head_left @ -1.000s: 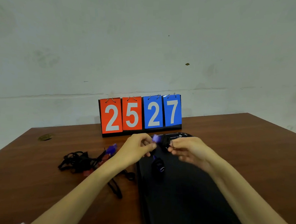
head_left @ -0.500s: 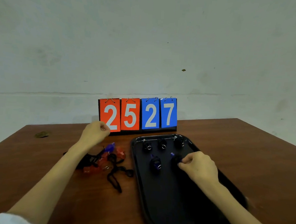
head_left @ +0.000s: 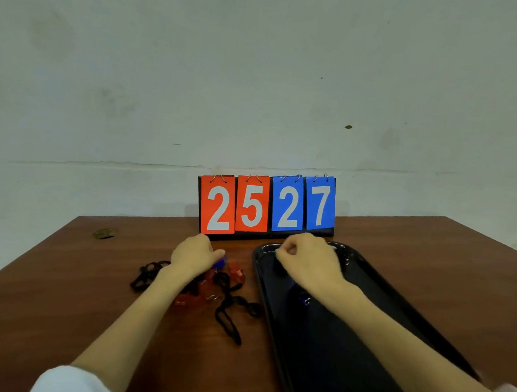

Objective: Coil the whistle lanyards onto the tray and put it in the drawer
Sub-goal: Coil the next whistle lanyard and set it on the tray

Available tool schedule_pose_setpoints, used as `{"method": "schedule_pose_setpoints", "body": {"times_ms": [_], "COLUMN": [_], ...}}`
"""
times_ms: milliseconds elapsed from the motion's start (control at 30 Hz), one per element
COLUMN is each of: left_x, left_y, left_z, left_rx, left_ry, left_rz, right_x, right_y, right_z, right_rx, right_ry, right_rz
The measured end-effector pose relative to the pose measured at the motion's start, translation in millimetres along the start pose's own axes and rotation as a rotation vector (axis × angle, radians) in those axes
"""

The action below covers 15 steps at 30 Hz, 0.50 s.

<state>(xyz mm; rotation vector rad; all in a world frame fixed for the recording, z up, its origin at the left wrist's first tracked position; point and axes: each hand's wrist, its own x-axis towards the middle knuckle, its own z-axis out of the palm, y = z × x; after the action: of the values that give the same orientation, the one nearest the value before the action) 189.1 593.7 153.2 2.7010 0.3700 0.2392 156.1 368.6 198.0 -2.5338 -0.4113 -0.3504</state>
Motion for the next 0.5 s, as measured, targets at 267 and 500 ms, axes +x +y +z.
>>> {"method": "schedule_pose_setpoints", "body": {"times_ms": [267, 500], "left_x": [1, -13], "left_y": [-1, 29], "left_z": [2, -42], "left_rx": [-0.102, -0.433], "left_ry": [0.107, 0.254], "left_rz": [-0.021, 0.226], "right_x": [46, 50], "right_y": [-45, -60], "right_z": [70, 49], "right_rx": [0.303, 1.117], "right_ry": [-0.209, -0.315], "right_rz": [0.062, 0.450]}}
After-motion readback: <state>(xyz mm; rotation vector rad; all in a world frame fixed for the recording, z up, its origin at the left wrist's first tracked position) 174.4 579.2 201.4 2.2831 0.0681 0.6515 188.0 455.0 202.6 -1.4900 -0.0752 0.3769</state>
